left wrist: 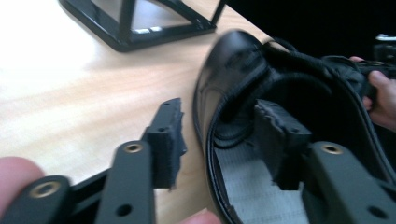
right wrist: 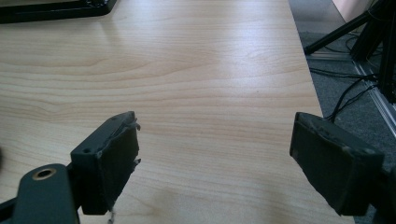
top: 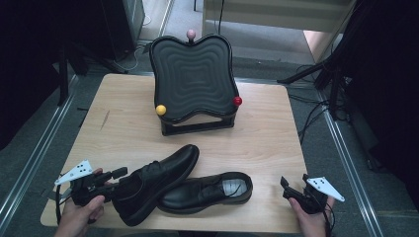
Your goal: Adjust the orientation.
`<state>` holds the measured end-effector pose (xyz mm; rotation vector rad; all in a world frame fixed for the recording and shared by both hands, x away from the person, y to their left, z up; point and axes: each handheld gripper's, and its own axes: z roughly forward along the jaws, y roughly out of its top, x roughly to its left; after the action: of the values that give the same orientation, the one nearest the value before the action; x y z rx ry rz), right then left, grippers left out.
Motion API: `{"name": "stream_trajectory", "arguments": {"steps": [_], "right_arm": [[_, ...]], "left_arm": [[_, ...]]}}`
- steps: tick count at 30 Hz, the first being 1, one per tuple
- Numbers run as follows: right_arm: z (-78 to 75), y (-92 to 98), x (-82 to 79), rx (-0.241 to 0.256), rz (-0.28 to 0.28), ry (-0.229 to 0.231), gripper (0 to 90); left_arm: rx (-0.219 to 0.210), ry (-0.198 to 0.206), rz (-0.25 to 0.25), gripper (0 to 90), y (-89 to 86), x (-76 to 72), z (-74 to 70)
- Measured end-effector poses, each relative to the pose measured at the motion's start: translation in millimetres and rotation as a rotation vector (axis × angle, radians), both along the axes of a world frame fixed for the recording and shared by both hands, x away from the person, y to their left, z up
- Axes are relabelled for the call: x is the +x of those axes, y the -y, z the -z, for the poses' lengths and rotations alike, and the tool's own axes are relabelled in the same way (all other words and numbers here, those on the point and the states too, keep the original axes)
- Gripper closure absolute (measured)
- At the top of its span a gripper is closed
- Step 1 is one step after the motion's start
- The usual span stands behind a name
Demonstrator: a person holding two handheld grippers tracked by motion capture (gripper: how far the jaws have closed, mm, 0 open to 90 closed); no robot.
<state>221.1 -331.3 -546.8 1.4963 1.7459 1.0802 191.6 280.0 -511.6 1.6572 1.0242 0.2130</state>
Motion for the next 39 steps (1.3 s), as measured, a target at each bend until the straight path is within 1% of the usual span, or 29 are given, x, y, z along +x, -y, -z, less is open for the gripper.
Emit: {"name": "stream_trajectory", "arguments": {"steps": [2,3,4,5,7,8,9,11,12,13,16,17,20,21,22,23,25,26,27,28,29,30,31,32,33,34,35,37,39], "right_arm": [[0.0,0.0,0.0,-0.001,0.000,0.000,15.8],[0.1,-0.1,0.1,0.000,0.001,0.001,15.8],[0.1,0.0,0.2,-0.001,0.001,0.003,15.8],[0.1,0.0,0.2,0.001,0.002,0.002,15.8],[0.2,0.4,0.4,0.001,0.000,0.004,15.8],[0.2,0.6,0.4,0.002,0.000,0.003,15.8],[0.2,0.6,0.4,0.003,0.001,0.002,15.8],[0.1,0.5,0.4,0.004,0.002,-0.001,15.8],[0.1,0.5,0.5,0.004,0.002,-0.001,15.8],[0.1,0.4,0.5,0.004,0.004,-0.002,15.8],[0.1,0.5,0.5,0.006,0.007,-0.004,15.9],[0.1,0.5,0.6,0.006,0.008,-0.004,15.9],[0.1,0.2,0.5,0.005,0.008,-0.004,16.2],[0.1,0.2,0.5,0.004,0.008,-0.004,16.3],[0.2,0.2,0.6,0.005,0.008,-0.005,16.3],[0.1,0.2,0.6,0.006,0.008,-0.005,16.3],[0.2,0.3,0.8,0.005,0.008,-0.005,16.4],[0.2,0.4,0.9,0.006,0.007,-0.006,16.4],[0.2,0.3,0.9,0.006,0.007,-0.006,16.4],[0.2,0.3,0.9,0.006,0.007,-0.006,16.4],[0.2,0.4,1.0,0.005,0.006,-0.007,16.5],[0.2,0.4,1.0,0.006,0.005,-0.009,16.5],[0.2,0.4,1.0,0.006,0.004,-0.008,16.5],[0.2,0.4,1.0,0.006,0.004,-0.008,16.5],[0.2,0.4,1.0,0.007,0.004,-0.009,16.5],[0.1,0.5,1.1,0.007,0.003,-0.010,16.5],[0.3,0.7,1.6,0.007,0.002,-0.011,16.5],[0.2,1.0,2.0,0.003,0.002,-0.011,16.6],[0.1,0.8,2.3,0.006,0.002,-0.013,16.6]], "left_arm": [[0.000,0.002,0.005,61.2,-0.3,1.6,-0.3],[-0.015,-0.010,0.045,64.8,-2.4,4.8,0.6],[-0.015,-0.010,0.045,65.7,-2.4,4.8,0.6],[0.011,-0.024,0.073,66.1,-2.9,6.6,1.8],[0.078,-0.033,0.086,66.9,-0.9,7.7,3.7],[0.103,-0.042,0.092,66.9,0.1,8.7,5.5],[0.111,-0.049,0.099,67.3,0.3,9.9,7.2],[0.079,-0.061,0.098,68.6,-1.6,13.5,9.2],[0.074,-0.068,0.096,69.0,-1.6,15.6,9.2],[0.074,-0.080,0.100,69.1,-1.5,17.7,8.2],[0.045,-0.131,0.095,69.2,-1.8,23.6,4.2],[0.036,-0.137,0.100,69.0,-2.0,25.7,3.7],[0.038,-0.123,0.114,70.6,-1.1,27.6,4.6],[0.032,-0.126,0.119,71.2,-1.7,28.0,4.9],[0.032,-0.122,0.125,72.6,-1.5,27.6,4.9],[0.039,-0.111,0.136,76.6,-0.5,26.5,4.6],[0.077,-0.096,0.121,84.9,1.9,24.6,2.6],[0.081,-0.102,0.116,87.0,2.7,24.1,1.8],[0.094,-0.095,0.106,87.6,3.6,22.7,1.1],[0.094,-0.095,0.106,88.0,3.6,22.7,1.1],[0.105,-0.078,0.085,88.2,4.6,18.4,-0.1],[0.105,-0.078,0.085,88.4,4.6,18.4,-0.1],[0.109,-0.051,0.053,88.6,3.3,11.6,-3.2],[0.109,-0.051,0.053,88.7,3.3,11.6,-3.2],[0.107,-0.039,0.036,88.7,1.2,7.9,-5.2],[0.117,-0.028,0.019,88.8,-0.6,3.8,-7.2],[0.192,0.006,-0.036,88.8,-3.2,-5.9,-8.5],[0.164,0.007,-0.072,88.9,-13.9,-14.0,-8.7],[0.165,-0.002,-0.105,88.9,-24.8,-21.4,-9.2]]}}
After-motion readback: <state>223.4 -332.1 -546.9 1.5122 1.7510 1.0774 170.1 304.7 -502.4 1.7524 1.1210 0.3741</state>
